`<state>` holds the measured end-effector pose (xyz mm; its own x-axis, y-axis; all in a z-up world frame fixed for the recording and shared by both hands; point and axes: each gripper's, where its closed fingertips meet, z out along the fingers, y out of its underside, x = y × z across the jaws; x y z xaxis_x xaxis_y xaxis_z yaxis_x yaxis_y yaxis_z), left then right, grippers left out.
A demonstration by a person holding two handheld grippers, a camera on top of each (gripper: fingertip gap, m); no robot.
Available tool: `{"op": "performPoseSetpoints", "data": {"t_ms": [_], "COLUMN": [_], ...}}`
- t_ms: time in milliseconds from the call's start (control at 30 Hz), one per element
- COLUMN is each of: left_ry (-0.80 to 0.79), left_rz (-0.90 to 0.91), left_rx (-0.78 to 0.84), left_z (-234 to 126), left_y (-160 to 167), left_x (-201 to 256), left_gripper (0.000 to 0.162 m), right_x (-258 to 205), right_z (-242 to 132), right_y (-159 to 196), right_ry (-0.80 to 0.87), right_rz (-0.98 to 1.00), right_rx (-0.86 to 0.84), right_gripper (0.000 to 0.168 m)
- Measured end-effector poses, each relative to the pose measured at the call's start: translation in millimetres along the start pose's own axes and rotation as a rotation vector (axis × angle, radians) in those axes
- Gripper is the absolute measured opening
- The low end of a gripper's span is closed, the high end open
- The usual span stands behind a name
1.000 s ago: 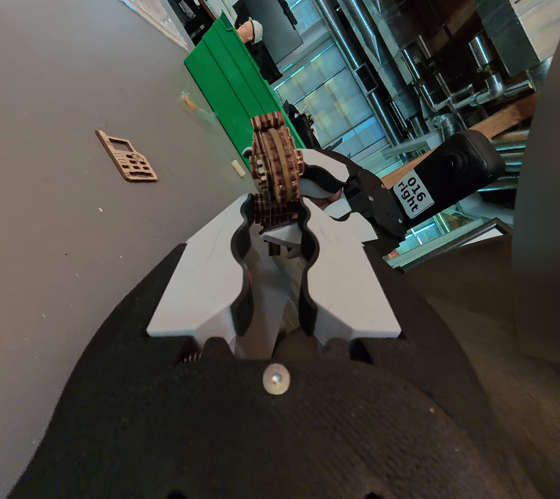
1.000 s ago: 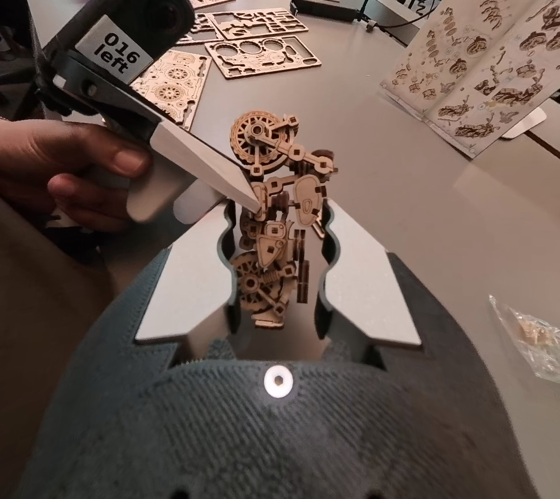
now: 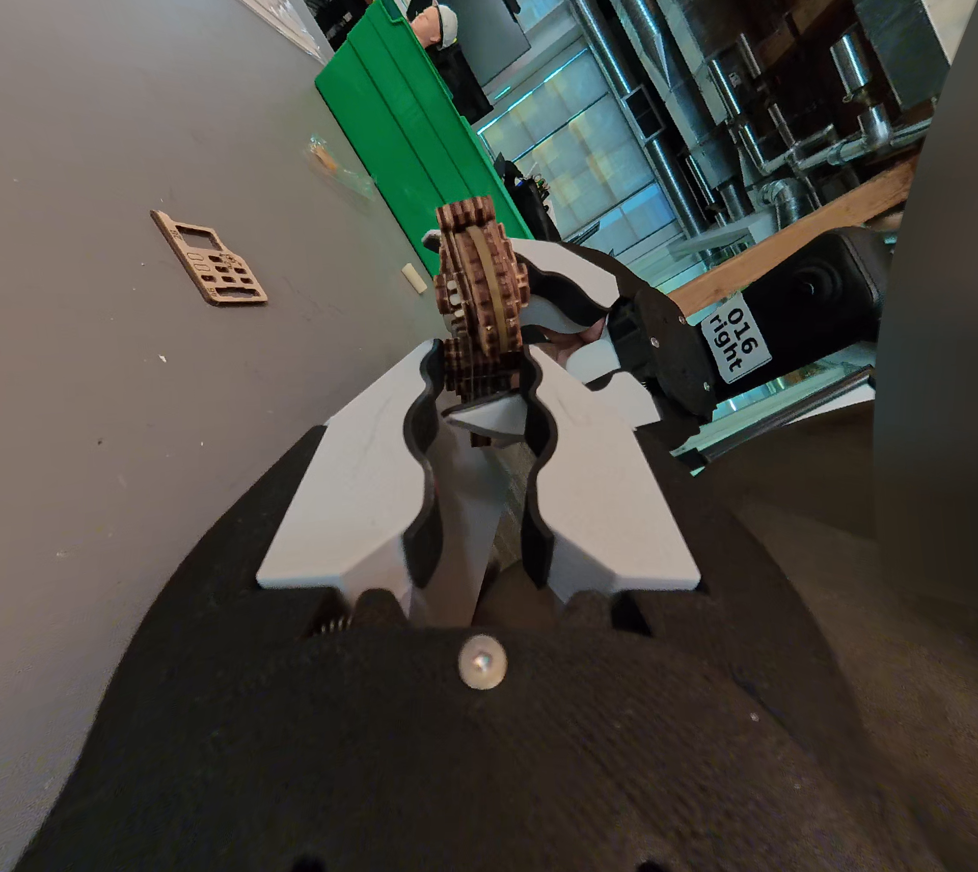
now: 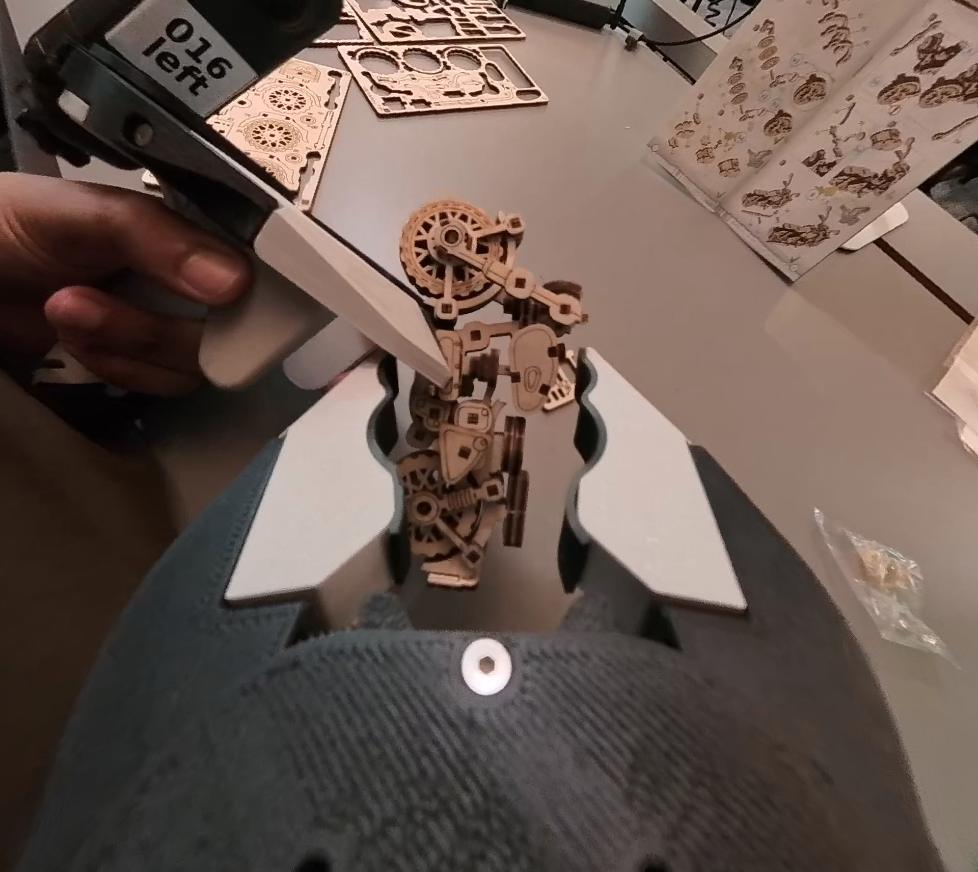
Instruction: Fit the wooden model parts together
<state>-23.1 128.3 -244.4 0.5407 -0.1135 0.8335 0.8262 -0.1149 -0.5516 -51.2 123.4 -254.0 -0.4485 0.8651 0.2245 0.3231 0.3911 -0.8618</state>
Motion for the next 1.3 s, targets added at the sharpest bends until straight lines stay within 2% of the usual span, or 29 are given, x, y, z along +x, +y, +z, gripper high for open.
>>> {"op": "performPoseSetpoints", "data": {"t_ms": [200,867,1000,1067,1133,1300], "left_ry": [0.002,0.011,0.011,0.015,0.021,0.026], "left_rz": [0.003,-0.009,-0.013,-0.033,-0.058,-0.064], "left_rx": [-0.007,0.003,0.013,0.029,0.043,0.049], "left_z": [0,0,-1,-2,-4,-4], "left_y": [1,-1,-3,-5,-8,-9], "left_x": [1,0,0,-1,-2,-2], "left_gripper": [0.025,0.025,0.025,0.026,0.025,0.025], "right_x": [0,0,0,0,1,-5], "right_z": [1,1,1,1,0,1], "right_y": [3,1,0,-1,-2,0], "right_ry": [0.0,0.023,0.032,0.034,0.029,-0.035], "right_rz": [-0.009,0.012,0.029,0.039,0.064,0.154], "right_rx": [-0.011,-0.015,-0.012,-0.002,0.006,0.009], "right_gripper": [0.058,0.057,0.058,0.069,0.071,0.06]}}
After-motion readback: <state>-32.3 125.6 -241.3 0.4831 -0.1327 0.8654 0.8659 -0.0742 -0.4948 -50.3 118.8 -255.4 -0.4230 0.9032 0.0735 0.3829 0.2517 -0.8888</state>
